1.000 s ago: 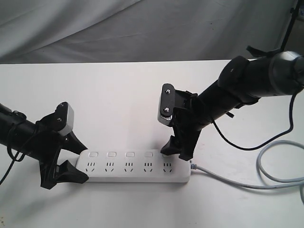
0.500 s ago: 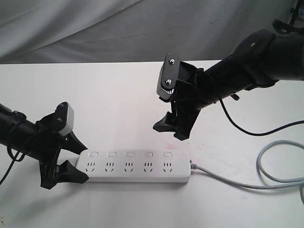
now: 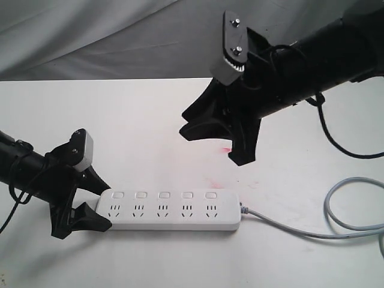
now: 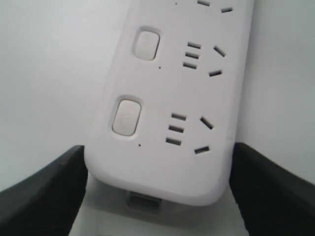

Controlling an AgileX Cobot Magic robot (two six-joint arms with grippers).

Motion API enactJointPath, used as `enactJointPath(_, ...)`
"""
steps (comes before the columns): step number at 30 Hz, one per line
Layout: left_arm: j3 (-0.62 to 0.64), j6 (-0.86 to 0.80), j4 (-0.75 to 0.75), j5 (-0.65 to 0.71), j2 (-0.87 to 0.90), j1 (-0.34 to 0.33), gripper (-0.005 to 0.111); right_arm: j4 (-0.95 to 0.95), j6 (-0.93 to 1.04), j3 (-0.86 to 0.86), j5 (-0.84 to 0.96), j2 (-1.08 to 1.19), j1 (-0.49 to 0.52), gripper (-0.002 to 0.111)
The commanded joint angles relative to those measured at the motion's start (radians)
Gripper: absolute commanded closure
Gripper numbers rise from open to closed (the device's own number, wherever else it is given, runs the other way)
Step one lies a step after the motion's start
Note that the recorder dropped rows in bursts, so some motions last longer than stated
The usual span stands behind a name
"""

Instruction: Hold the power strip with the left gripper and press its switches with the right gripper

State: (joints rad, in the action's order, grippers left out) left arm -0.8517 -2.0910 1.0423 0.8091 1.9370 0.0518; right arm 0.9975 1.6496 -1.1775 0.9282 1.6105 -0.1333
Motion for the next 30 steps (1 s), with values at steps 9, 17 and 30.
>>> enactJointPath(9, 0.004, -0.003, -0.003, -0.002, -0.001, 0.007, 0.078, 0.230, -0.305, 0.006, 0.293, -0.105, 0.005, 0.108)
enactJointPath(17, 0.004, -0.003, -0.003, -0.002, -0.001, 0.007, 0.078, 0.225, -0.330, 0.006, 0.293, -0.105, 0.005, 0.108)
enactJointPath(30, 0.004, -0.003, -0.003, -0.002, -0.001, 0.007, 0.078, 0.107, -0.427, -0.023, -0.032, -0.105, 0.006, 0.108)
